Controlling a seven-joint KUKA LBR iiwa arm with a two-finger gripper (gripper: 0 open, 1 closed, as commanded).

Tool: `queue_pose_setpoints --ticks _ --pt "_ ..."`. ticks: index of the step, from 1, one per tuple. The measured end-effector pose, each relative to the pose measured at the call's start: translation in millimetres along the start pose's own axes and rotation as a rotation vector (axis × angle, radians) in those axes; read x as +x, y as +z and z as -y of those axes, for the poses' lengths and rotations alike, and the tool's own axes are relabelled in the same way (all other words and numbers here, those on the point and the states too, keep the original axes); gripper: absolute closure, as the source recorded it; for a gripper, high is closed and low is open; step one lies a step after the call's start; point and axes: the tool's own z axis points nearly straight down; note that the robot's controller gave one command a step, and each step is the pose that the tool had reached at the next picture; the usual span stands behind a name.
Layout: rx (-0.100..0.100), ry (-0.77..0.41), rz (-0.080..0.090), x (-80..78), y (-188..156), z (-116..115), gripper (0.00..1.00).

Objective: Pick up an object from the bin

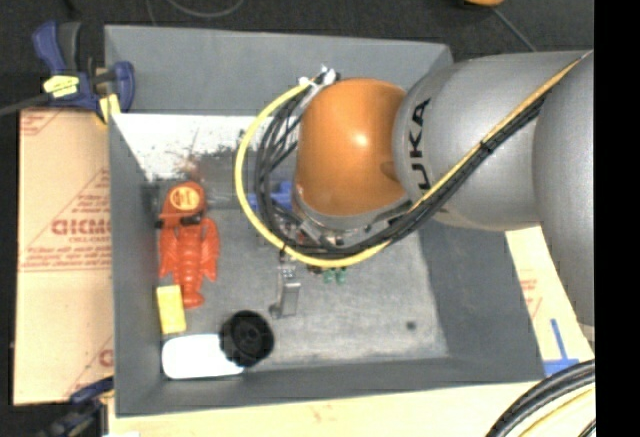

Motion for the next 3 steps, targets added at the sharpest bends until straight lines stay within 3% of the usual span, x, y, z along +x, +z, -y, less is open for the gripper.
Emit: queue_pose_setpoints --ticks 1,2,3 --pt "-0.001 0.004 0.008 -1.9 -4.4 0.5 0.00" --pt "0.001 -0.165 0.010 14.4 45.2 -8.0 0.00" --pt "0.002 -0.351 0.004 38.5 48.8 -22.8 0.00"
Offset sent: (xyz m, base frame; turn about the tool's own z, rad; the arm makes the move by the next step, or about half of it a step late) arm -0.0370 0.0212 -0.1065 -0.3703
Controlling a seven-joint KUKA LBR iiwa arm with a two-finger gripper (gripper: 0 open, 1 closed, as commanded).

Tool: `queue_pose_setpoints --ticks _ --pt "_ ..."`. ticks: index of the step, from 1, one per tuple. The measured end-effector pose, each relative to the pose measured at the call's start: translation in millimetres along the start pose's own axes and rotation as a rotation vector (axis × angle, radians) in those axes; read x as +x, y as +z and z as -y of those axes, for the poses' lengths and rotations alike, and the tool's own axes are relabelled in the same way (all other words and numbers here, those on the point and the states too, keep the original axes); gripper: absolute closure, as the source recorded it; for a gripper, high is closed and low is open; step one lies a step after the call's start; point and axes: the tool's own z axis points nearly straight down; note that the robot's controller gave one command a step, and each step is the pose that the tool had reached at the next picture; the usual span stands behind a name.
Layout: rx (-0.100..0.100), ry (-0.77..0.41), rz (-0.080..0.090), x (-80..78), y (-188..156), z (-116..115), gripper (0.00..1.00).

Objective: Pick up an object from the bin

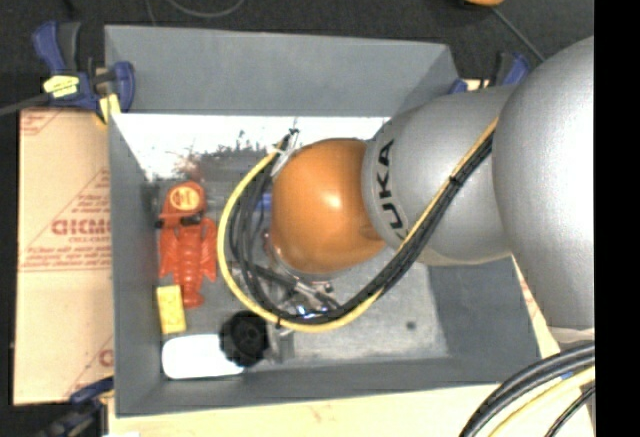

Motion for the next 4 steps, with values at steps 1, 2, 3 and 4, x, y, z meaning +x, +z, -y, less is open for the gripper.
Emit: queue_pose_setpoints --ticks 1,2,3,4 --pt "-0.001 0.156 0.000 8.0 -2.8 -1.1 0.00" --pt "0.001 -0.209 0.002 7.8 35.7 0.4 0.00" --pt "0.003 -0.325 0.012 7.2 55.6 -4.7 1.00" --pt "0.003 -0.324 0.012 7.2 55.6 -4.7 1.00"
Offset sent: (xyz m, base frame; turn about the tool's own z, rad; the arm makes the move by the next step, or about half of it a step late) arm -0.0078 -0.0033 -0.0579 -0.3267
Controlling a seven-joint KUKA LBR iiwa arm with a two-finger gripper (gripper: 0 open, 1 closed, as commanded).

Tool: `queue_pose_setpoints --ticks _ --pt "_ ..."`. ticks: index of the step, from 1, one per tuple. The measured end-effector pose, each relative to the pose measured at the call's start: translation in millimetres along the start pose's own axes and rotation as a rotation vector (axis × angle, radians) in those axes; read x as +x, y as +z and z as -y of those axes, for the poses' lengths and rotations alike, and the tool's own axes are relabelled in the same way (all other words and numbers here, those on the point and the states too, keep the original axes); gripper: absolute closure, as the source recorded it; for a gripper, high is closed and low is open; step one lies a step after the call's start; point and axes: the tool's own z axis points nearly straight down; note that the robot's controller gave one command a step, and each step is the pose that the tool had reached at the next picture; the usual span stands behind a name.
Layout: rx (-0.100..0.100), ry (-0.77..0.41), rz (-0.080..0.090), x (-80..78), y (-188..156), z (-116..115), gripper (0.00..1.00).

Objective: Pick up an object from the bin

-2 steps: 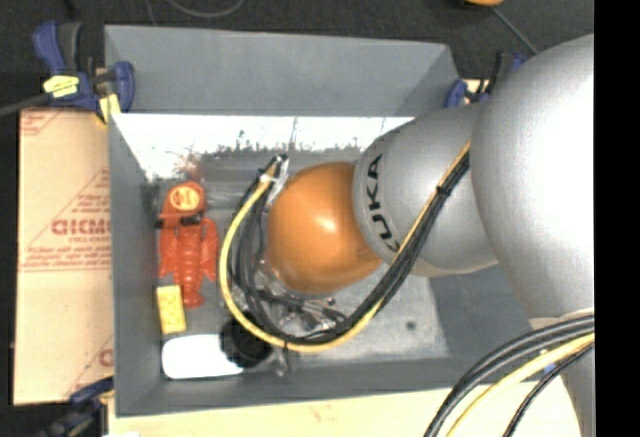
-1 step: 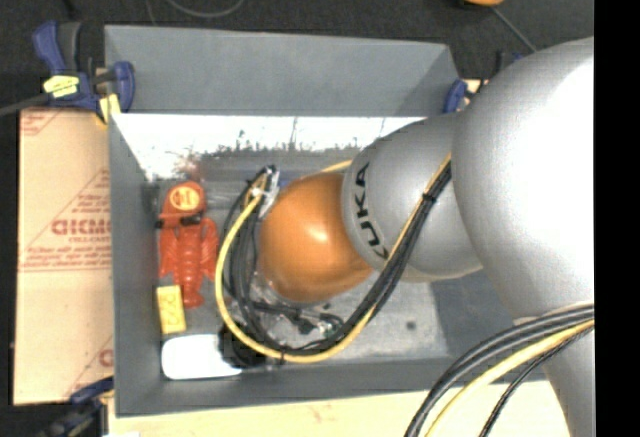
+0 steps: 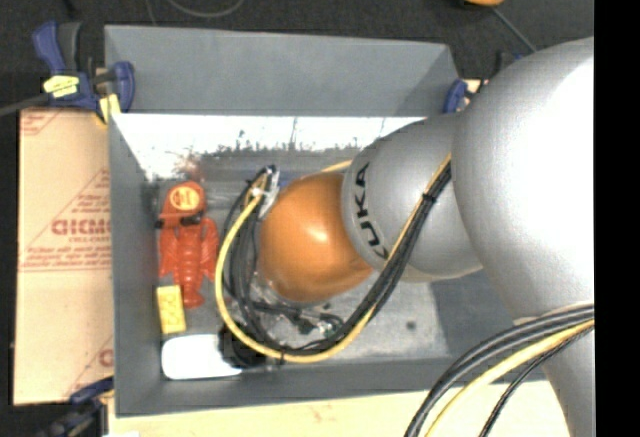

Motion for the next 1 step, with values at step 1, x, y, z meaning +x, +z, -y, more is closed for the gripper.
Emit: queue_pose_setpoints --ticks 1 --pt "-0.001 0.001 -0.001 0.4 -2.8 0.0 1.00"
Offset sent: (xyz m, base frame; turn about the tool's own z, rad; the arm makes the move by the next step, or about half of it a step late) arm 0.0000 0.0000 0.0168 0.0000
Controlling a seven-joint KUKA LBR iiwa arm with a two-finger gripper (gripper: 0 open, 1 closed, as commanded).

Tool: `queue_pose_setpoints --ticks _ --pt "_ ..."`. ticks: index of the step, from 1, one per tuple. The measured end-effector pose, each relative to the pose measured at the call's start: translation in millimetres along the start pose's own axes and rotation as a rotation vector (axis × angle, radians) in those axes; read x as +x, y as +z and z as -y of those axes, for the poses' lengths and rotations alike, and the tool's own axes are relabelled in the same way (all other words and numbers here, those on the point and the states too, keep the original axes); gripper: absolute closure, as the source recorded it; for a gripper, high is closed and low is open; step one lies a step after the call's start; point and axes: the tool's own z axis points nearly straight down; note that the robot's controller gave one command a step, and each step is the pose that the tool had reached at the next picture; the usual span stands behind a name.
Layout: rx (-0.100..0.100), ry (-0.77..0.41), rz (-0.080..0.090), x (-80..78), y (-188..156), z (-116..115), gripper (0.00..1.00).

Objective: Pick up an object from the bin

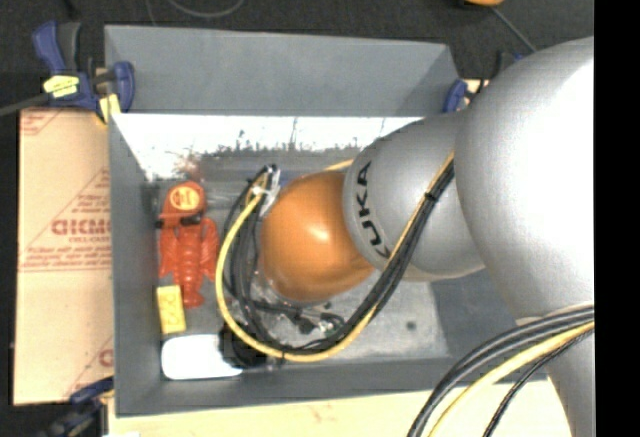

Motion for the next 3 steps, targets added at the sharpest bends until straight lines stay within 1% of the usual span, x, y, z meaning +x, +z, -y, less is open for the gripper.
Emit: queue_pose_setpoints --ticks 2,3 --pt "-0.004 0.002 -0.010 1.4 -12.2 -0.4 1.00" --pt "-0.003 0.004 -0.009 0.8 -25.9 0.3 1.00"
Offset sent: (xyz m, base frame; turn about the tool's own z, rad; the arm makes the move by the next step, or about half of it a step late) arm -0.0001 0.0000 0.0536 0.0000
